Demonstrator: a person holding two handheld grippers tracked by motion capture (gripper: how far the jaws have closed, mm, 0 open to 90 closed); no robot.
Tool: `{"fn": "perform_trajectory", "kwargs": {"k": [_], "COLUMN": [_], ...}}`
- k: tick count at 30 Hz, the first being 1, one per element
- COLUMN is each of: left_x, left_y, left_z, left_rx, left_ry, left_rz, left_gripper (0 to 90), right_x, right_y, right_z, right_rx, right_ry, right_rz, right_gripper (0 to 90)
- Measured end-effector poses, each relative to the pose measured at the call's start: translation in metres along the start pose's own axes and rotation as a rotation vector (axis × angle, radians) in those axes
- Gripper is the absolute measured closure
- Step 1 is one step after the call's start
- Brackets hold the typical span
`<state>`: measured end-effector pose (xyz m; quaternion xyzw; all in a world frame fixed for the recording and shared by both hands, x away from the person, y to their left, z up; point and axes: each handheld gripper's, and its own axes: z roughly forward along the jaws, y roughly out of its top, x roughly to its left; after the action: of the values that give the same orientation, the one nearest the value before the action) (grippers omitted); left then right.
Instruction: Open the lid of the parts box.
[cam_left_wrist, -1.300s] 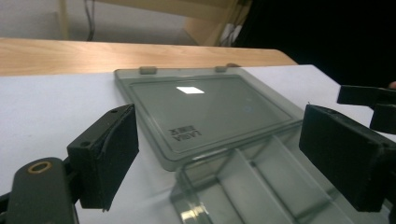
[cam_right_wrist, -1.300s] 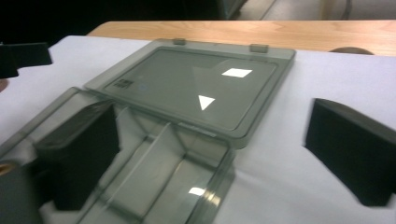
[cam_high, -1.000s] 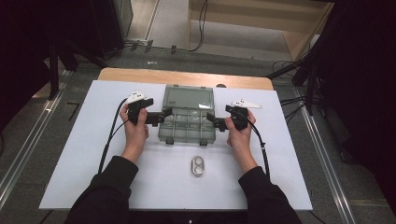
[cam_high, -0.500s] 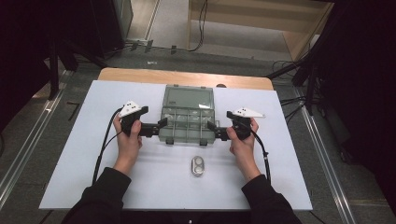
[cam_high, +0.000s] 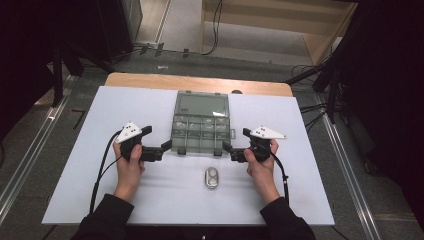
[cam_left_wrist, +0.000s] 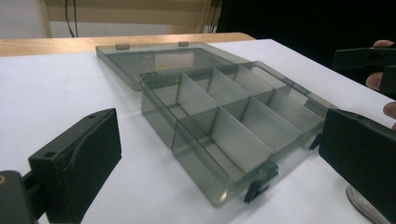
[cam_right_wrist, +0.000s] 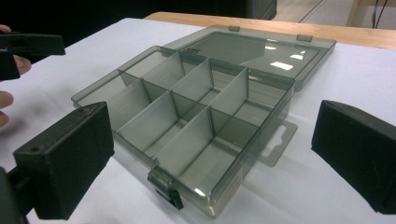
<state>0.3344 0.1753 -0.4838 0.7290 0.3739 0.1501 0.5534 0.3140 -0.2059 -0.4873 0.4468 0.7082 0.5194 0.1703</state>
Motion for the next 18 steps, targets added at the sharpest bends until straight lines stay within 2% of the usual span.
{"fn": "perform_trajectory", "kwargs": {"k": [3,5,7,13,18], "left_x": [-0.001,-0.001,0.000,0.000,-0.002], "left_y": [-0.001,-0.001,-0.002,-0.009,-0.014], "left_z": [-0.007,-0.014,-0.020,-0.038,-0.049], "left_rx": [-0.001,-0.013,-0.018,-0.045,-0.051], "left_ry": [0.006,0.004,0.009,0.020,0.024], "left_rz": [0.022,0.022,0.032,0.023,0.030], "left_gripper": [0.0,0.0,0.0,0.0,0.0], "right_x": [0.002,0.004,0.006,0.010,0.015], "right_y": [-0.005,-0.008,-0.011,-0.014,-0.016], "right_z": [-0.005,-0.008,-0.011,-0.021,-0.025], "right_rx": [-0.005,-0.006,0.004,-0.003,-0.008], "right_ry": [0.012,0.022,0.019,0.036,0.029], "right_rz": [-0.001,0.004,-0.008,-0.008,-0.012], "right_gripper": [0.0,0.0,0.0,0.0,0.0]}}
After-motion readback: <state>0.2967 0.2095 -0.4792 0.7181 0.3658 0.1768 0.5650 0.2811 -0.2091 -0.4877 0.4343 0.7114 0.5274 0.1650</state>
